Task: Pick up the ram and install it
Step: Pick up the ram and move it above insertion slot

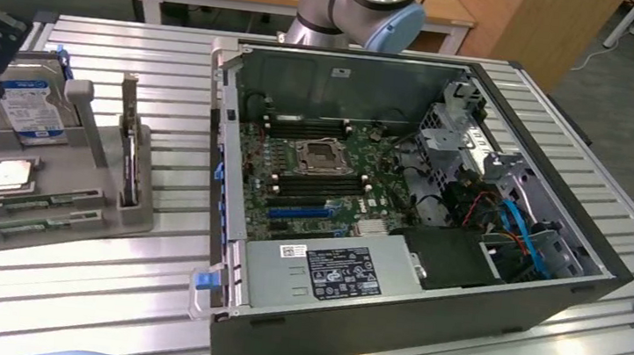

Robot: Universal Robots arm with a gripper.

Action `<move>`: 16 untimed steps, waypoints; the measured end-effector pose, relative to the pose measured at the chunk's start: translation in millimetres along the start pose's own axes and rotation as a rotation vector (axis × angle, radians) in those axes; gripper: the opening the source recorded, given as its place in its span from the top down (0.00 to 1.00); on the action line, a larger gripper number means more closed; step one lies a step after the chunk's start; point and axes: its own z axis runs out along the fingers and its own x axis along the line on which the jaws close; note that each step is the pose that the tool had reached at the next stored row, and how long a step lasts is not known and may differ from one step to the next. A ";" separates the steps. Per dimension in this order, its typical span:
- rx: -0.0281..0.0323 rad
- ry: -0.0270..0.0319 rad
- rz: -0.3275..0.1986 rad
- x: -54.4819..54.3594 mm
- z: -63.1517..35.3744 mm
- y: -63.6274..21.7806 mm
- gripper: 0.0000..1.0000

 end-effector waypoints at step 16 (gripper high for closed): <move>0.0001 0.0002 0.000 0.4 21.5 -2.6 0.90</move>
